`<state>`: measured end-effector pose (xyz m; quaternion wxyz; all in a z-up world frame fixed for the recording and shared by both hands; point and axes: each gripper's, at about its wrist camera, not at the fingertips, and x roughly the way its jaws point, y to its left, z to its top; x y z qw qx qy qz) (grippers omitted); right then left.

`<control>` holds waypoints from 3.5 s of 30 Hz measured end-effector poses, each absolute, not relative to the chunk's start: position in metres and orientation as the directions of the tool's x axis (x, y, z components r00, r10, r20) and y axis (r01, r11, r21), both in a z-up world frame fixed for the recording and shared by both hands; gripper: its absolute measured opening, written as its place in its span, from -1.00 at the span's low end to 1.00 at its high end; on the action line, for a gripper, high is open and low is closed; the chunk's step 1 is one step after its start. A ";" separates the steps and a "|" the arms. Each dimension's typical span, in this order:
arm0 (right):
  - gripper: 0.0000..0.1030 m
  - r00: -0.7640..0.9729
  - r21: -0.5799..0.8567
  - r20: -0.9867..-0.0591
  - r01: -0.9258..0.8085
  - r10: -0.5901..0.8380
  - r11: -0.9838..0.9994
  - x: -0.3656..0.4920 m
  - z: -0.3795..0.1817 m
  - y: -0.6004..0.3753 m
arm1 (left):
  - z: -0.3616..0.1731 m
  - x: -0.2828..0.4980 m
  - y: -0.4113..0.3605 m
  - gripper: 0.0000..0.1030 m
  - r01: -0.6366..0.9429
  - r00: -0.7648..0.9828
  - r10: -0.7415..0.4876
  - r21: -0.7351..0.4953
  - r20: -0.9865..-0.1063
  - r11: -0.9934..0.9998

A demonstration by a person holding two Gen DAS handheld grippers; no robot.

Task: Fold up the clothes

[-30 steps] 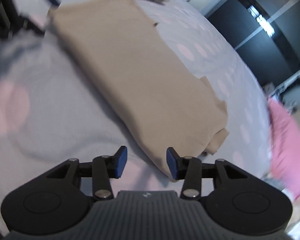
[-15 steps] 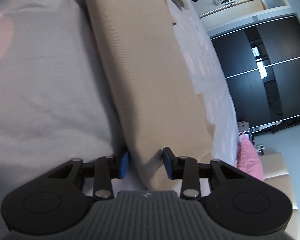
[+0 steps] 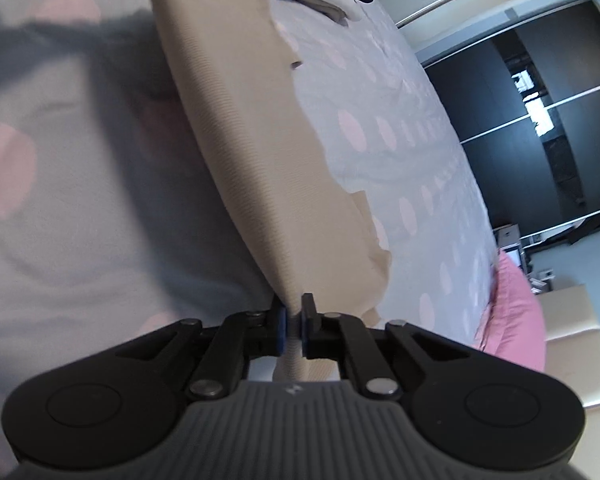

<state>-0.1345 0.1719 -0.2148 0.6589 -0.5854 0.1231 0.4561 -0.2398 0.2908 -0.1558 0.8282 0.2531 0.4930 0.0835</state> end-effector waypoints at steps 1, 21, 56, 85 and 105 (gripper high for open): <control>-0.86 0.535 -0.641 -0.713 -0.759 0.453 -0.113 -0.140 -0.210 0.165 | -0.153 -0.247 0.287 -0.92 0.121 0.497 0.372 0.487 -0.784 0.865; -0.80 0.380 -0.473 -0.867 -0.830 0.321 -0.296 -0.203 -0.268 0.116 | -0.230 -0.295 0.244 -0.85 0.316 0.277 0.256 0.339 -0.926 0.886; 0.30 0.067 0.279 -0.901 -0.668 0.429 0.690 0.041 -0.189 0.105 | -0.157 -0.230 0.392 -0.14 -0.335 0.422 0.155 0.005 -0.893 0.942; -0.71 -0.012 0.492 -0.826 -0.503 0.563 0.711 0.043 -0.205 0.104 | -0.163 -0.230 0.387 -0.14 -0.347 0.412 0.171 0.019 -0.895 0.938; -0.72 -0.177 0.536 -0.776 -0.690 0.605 0.486 -0.082 -0.089 0.256 | -0.122 -0.256 0.399 -0.14 -0.371 0.524 0.203 -0.007 -0.827 0.929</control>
